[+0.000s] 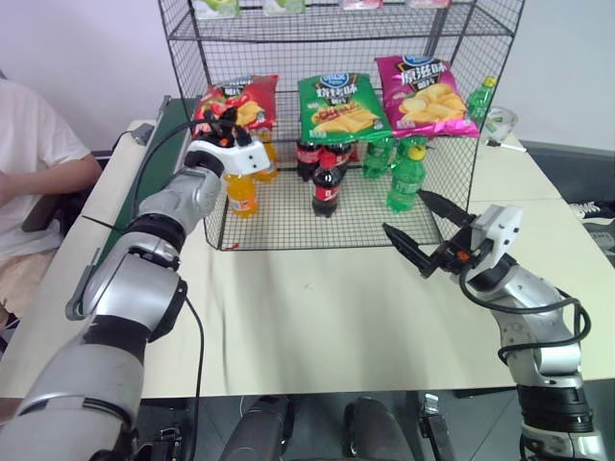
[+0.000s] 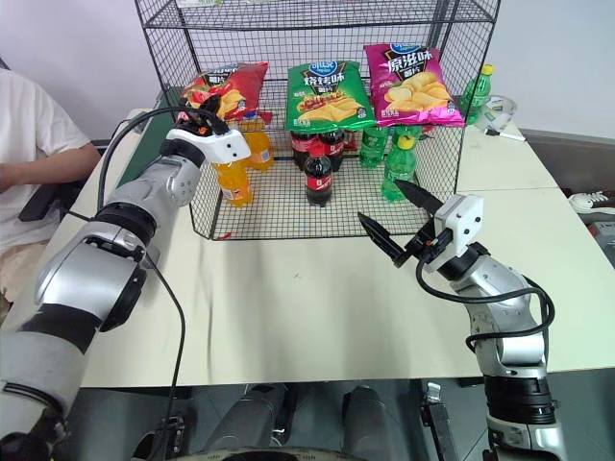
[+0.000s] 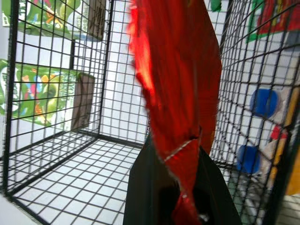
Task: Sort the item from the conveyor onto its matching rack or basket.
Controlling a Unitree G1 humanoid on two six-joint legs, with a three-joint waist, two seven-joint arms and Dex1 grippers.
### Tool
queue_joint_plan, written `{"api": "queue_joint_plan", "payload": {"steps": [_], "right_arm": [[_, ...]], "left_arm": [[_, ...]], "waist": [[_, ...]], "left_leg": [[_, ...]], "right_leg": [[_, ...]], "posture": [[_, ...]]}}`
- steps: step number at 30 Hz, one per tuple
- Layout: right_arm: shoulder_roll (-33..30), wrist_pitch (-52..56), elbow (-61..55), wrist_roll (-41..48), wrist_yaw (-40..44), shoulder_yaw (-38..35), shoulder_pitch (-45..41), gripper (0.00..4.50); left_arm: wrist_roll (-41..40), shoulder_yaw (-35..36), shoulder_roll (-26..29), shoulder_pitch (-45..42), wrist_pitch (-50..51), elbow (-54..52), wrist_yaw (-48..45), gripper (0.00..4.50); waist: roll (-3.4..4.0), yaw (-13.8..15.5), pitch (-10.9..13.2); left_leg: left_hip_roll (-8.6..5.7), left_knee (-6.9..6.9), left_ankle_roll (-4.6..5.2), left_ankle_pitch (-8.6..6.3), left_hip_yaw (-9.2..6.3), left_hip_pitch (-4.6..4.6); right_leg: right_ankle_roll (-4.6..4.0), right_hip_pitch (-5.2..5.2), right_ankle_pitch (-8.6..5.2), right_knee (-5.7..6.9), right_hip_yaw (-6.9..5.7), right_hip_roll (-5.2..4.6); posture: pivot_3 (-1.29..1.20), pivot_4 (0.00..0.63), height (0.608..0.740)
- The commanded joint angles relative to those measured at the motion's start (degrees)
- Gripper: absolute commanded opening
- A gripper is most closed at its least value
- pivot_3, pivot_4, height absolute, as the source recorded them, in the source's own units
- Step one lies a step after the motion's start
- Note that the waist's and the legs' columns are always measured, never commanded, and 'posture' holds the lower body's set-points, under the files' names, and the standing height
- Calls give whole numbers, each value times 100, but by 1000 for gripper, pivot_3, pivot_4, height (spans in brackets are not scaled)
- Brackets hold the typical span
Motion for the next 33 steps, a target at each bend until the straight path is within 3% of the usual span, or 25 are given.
{"api": "queue_joint_plan", "payload": {"steps": [1,7,12,20,24,27,30,33], "right_arm": [[-20,-36,-274,54,-4,-45,-77,4500],[-37,-37,-269,46,7,-65,-41,4500],[-42,-81,-227,10,58,-44,15,4500],[-48,-59,-101,35,170,-17,-120,4500],[-131,-14,-95,70,251,-71,-161,4500],[-195,6,-95,92,303,-131,-139,4500],[-263,23,-79,112,384,-186,-112,4500],[-397,46,-33,168,501,-277,-87,4500]], "left_arm": [[-195,56,107,-124,-79,-107,-6,1243],[-78,-163,314,-6,-107,-391,199,3936],[-516,144,694,669,-599,-1568,-319,3936],[-1472,843,1117,2149,-252,-3979,-1697,3936],[-2813,1397,1296,3089,180,-5635,-3104,3936],[-4304,1934,1483,4103,662,-6946,-4121,3936],[-6330,2596,1437,5076,1867,-7873,-5046,3936],[-7552,3339,1566,5889,2848,-8286,-5548,3936]], "waist": [[0,-1,0],[1,0,-2],[2,-23,-2],[6,-106,-5],[7,-121,-5],[18,-141,-11],[29,-136,-17],[29,-123,-16]], "left_leg": [[0,0,0,0,0,0],[0,9,0,0,0,2],[0,12,0,0,0,1],[1,13,0,0,-1,1],[4,10,0,0,-1,-1],[7,10,0,0,-1,-1],[8,1,0,0,1,3],[12,-1,0,-1,0,11]], "right_leg": [[0,0,0,0,0,0],[0,3,0,7,0,0],[0,1,0,9,2,0],[-1,1,0,9,6,-1],[-3,-3,0,8,8,-4],[-4,-3,1,6,11,-10],[-5,-3,0,1,24,-16],[-9,4,1,0,24,-13]], "posture": [[0,150,740],[0,150,740],[0,150,740],[0,150,740],[0,150,740],[0,150,740],[0,150,740],[0,150,740]]}}
